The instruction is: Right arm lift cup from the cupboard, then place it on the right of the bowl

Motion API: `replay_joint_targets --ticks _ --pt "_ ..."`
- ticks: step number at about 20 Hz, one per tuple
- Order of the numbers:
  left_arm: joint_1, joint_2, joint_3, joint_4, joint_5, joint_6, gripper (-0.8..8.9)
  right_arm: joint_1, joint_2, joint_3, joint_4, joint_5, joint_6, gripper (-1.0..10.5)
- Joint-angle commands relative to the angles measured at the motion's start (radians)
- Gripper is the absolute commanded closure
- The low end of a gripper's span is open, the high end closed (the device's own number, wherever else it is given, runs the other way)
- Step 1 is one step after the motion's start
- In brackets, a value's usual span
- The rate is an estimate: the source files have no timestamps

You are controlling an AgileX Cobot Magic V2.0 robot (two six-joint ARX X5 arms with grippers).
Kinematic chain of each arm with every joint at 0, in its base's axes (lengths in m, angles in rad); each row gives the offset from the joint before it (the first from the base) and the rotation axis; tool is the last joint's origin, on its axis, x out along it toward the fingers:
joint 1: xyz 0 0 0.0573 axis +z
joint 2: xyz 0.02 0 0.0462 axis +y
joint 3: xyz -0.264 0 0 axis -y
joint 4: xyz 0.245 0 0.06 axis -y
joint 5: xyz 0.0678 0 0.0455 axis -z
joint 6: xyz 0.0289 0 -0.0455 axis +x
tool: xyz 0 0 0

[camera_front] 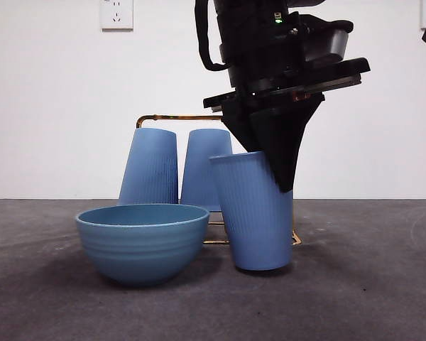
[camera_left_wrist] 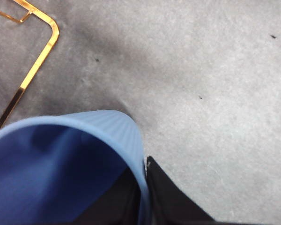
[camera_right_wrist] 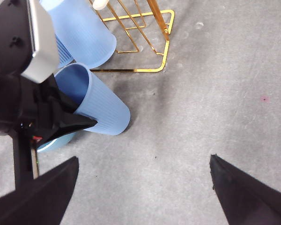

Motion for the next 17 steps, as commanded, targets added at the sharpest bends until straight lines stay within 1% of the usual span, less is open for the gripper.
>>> replay_joint_targets --ticks 1,5,7,8,9,11,13,14,16,17 --pt "-0.012 0.023 0.028 0.004 -0.005 0.024 7.65 0.004 0.007 0.014 0.005 0.003 -0.012 4.9" --pt "-0.013 0.024 0.028 0.012 -0.004 0.024 6.08 0.004 0.007 0.014 0.001 -0.004 -0.012 4.9" --pt "-0.012 0.024 0.028 0.03 -0.005 0.024 4.97 0.005 0.007 0.014 -0.004 -0.004 -0.012 4.9" --pt "-0.012 0.024 0.034 0.034 -0.005 0.024 4.58 0.004 0.007 0.014 -0.007 -0.003 -0.012 4.9" --pt "-0.012 0.024 0.046 0.032 -0.005 0.024 4.37 0.004 0.007 0.014 -0.007 -0.004 -0.012 4.9" --pt "-0.011 0.024 0.085 0.012 -0.005 0.018 4.29 0.004 0.007 0.014 -0.007 -0.003 -0.013 4.9" --pt "-0.011 0.017 0.136 -0.049 -0.004 0.0 4.27 0.004 0.007 0.014 -0.007 -0.004 -0.021 4.9" --pt "-0.011 0.007 0.153 -0.082 -0.004 -0.011 4.11 0.004 0.007 0.014 -0.007 -0.004 -0.029 4.9" --pt "-0.004 -0.041 0.155 -0.145 -0.004 -0.034 3.06 0.004 0.007 0.014 -0.012 -0.004 -0.059 4.9" --pt "0.001 -0.067 0.155 -0.172 -0.004 -0.048 2.77 0.004 0.007 0.014 -0.019 -0.004 -0.083 4.9"
